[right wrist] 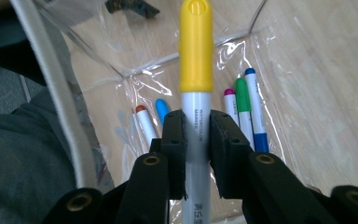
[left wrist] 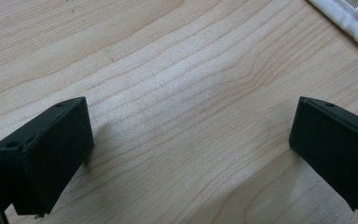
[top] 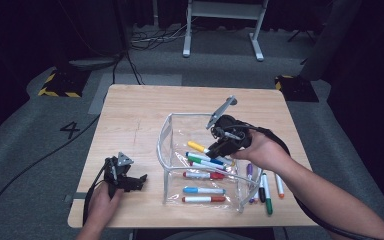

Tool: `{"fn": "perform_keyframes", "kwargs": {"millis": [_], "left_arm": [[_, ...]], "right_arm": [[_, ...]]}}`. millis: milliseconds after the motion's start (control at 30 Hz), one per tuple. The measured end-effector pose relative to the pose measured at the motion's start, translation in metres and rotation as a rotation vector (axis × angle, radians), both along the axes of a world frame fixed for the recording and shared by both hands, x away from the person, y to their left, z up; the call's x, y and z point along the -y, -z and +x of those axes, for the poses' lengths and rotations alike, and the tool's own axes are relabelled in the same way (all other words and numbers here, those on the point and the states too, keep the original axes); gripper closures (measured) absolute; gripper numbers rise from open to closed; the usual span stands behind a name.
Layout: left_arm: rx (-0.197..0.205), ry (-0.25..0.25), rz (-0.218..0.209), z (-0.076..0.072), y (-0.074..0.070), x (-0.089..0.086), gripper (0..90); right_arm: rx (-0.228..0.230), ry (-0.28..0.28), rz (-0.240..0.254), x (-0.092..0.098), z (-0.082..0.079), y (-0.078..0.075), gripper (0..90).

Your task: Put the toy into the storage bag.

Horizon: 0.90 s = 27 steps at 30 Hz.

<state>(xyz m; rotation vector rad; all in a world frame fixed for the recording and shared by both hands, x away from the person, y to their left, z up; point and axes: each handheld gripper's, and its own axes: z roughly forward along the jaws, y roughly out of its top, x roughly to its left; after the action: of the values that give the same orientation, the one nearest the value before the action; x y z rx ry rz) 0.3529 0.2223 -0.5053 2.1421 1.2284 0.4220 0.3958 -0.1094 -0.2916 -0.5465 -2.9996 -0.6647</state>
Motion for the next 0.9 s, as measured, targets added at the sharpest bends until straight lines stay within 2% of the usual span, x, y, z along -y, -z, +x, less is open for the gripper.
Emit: {"fn": "perform_keyframes", "kwargs": {"millis": [133,400,900], "left_arm": [[0.000,0.000,0.001,0.000,0.000,0.000,0.0],[0.000,0.000,0.001,0.000,0.000,0.000,0.0],[0.000,0.000,0.000,0.000,0.000,0.000,0.0]], "right_arm": [[-0.022,-0.026,-0.045,-0.012,0.002,0.019,76.6],[-0.045,-0.073,-0.103,-0.027,0.001,0.045,76.6],[-0.114,-0.132,-0.206,-0.042,0.003,0.083,76.5]]}}
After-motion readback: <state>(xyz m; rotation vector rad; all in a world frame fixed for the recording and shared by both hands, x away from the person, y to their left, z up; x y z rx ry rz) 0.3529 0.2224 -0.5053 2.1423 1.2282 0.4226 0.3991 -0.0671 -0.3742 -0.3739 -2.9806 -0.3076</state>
